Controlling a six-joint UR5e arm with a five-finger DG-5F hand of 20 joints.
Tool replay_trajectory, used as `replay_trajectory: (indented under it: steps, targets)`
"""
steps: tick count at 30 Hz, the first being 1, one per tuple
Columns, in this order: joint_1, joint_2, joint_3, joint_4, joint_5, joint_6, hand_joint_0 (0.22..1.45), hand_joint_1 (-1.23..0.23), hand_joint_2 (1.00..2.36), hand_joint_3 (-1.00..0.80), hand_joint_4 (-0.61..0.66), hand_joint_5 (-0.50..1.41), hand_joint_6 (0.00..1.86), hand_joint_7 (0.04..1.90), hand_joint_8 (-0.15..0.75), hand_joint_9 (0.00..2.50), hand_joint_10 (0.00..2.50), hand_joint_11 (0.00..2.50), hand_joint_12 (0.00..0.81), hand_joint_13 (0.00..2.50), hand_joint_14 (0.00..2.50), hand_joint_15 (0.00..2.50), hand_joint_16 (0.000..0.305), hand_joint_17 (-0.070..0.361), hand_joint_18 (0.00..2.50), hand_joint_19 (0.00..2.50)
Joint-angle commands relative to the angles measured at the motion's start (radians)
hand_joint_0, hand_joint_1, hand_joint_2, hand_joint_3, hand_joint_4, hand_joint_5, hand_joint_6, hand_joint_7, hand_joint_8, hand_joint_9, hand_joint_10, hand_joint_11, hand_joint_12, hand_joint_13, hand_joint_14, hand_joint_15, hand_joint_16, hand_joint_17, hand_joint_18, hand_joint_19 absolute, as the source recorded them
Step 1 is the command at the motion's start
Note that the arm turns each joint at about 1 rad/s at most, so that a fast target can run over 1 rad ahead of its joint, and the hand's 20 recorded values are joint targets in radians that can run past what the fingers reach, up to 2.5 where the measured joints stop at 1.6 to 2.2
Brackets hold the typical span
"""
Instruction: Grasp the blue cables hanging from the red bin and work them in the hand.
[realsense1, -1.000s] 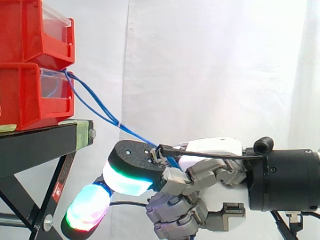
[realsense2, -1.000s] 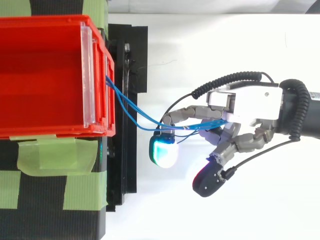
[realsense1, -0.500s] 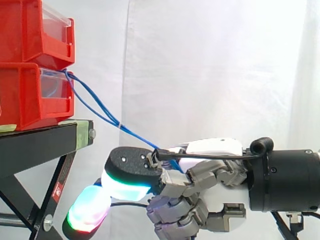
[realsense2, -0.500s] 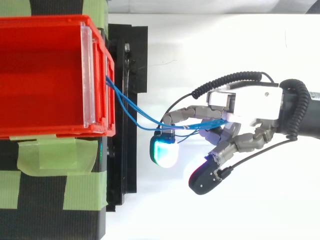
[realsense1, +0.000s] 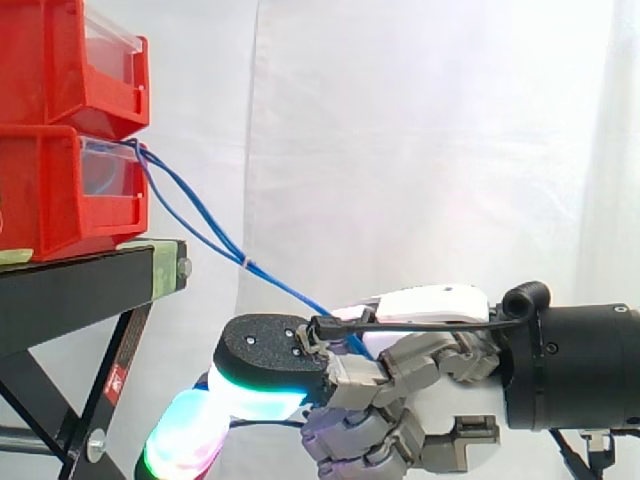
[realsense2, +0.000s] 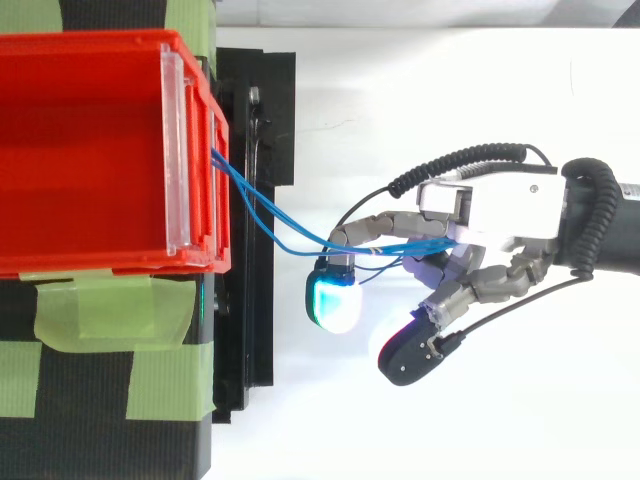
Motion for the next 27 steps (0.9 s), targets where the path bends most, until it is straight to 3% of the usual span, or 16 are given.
replay_trajectory:
  steps: [1, 7, 27]
  targets:
    - [0.0, 0.0, 0.0, -0.01, 0.001, 0.0, 0.81, -0.59, 1.01, -0.83, 0.12, 0.06, 0.38, 1.21, 0.58, 1.71, 2.5, 2.5, 0.706, 2.1, 2.5, 2.15, 0.21, 0.158, 2.5, 0.77]
    - [0.0, 0.0, 0.0, -0.039, -0.002, 0.0, 0.81, -0.59, 1.01, -0.83, 0.12, 0.06, 0.38, 1.21, 0.58, 1.71, 2.5, 2.5, 0.706, 2.1, 2.5, 2.15, 0.21, 0.158, 2.5, 0.77]
    - [-0.001, 0.0, 0.001, -0.044, -0.011, 0.006, 0.81, -0.59, 1.01, -0.84, 0.13, 0.07, 0.37, 1.21, 0.58, 1.71, 2.5, 2.5, 0.706, 2.1, 2.5, 2.15, 0.21, 0.158, 2.5, 0.77]
